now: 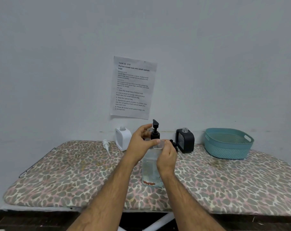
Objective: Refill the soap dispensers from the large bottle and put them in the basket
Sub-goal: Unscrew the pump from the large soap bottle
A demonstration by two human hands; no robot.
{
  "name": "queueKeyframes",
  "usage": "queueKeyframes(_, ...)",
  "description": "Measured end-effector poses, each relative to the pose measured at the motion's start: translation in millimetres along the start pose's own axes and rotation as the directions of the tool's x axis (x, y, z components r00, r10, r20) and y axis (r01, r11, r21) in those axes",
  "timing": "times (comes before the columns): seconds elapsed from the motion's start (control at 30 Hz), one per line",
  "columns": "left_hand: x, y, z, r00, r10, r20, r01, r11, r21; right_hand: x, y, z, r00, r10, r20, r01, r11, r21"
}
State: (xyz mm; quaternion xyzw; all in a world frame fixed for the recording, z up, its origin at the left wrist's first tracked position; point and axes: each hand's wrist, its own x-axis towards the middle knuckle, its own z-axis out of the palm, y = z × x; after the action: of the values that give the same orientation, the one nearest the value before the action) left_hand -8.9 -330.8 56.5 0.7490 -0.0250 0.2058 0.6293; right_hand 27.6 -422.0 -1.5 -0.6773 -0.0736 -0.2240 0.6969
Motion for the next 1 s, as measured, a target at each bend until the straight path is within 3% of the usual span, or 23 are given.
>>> queueKeyframes(0.1,0,-2,0,0.997,-0.014,0.074,0.011,0.999,0.032,1,3,-1,1.000,-0.006,0.010,0.007,1.000,-0.009)
queueKeyframes(0.27,-6,-2,-7,0.992,-0.038,0.122,0.044,0.998,-0.053,0,2,1,1.000,-0.018,-0.016,0.018,1.000,-0.005)
queueKeyframes(0.57,-5,-5,-3,1.000,-0.007,0.020,0.009,0.996,-0.088,1,2,0,1.000,-0.014,-0.018,0.014,1.000,-0.008)
queueKeyframes(0.73,-1,-5,6,0.998,0.009,-0.058,-0.010,1.000,-0.020,1,4,0,1.000,-0.017,-0.002,0.017,1.000,-0.009)
queueKeyframes(1.0,-6,-6,3,1.000,-0.025,-0.009,0.025,0.999,-0.038,1,5,1,0.999,-0.037,-0.005,0.037,0.999,-0.005)
